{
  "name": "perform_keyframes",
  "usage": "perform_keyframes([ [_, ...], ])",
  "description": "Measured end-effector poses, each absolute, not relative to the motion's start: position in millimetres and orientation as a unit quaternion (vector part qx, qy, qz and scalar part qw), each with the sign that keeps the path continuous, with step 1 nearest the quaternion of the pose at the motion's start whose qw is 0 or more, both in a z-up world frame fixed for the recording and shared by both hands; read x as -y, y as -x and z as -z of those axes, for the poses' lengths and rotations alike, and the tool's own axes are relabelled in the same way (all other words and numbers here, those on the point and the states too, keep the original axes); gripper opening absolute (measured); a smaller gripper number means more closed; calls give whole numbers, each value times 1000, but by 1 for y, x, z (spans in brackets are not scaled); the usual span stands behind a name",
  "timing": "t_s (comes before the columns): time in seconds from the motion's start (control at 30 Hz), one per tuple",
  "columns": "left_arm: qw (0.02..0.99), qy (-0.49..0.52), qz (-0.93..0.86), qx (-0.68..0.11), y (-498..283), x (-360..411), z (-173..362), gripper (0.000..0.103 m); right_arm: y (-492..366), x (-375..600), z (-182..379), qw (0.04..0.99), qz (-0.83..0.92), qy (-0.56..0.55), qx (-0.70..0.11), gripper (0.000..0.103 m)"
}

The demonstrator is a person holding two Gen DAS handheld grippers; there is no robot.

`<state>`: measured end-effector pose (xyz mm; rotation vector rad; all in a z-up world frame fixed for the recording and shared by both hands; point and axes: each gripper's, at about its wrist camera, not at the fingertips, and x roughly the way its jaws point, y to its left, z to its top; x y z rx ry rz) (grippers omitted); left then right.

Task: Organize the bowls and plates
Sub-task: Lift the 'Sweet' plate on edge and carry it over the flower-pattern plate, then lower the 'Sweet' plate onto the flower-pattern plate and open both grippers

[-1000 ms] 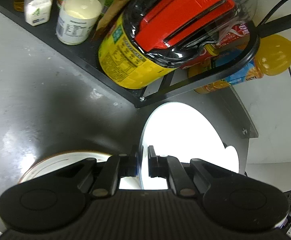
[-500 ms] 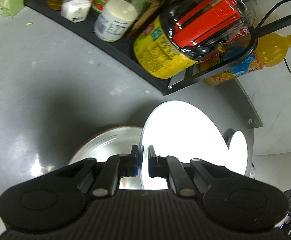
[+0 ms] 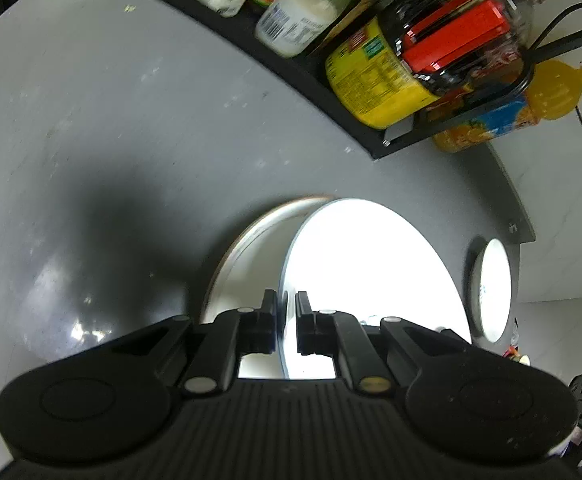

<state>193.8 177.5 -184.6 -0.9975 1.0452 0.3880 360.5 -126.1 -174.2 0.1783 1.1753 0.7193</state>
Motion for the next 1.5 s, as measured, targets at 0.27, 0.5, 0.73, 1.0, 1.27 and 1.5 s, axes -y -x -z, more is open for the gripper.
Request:
perform_keyframes([
  [0.27,726,453,-181,-485,-182,-175,198,6,-347,121,178,771,-328,-56,-542,6],
  [0.5,726,442,-186,-493,-185,-174,205,8,-345,119,179,774,-334,-44,-537,6],
  [0.73,721,434,-196,-503,-190,-170,210,11,-343,119,180,778,-327,-44,-534,6],
  [1.0,705,434,-201,-524,-199,-173,209,11,-343,118,180,780,-326,-47,-532,6],
  [1.27,713,387,-204,-548,-203,-173,184,17,-337,114,177,791,-326,-35,-516,7],
  [1.5,720,361,-220,-550,-204,-175,184,28,-334,110,179,797,-318,-26,-513,9],
])
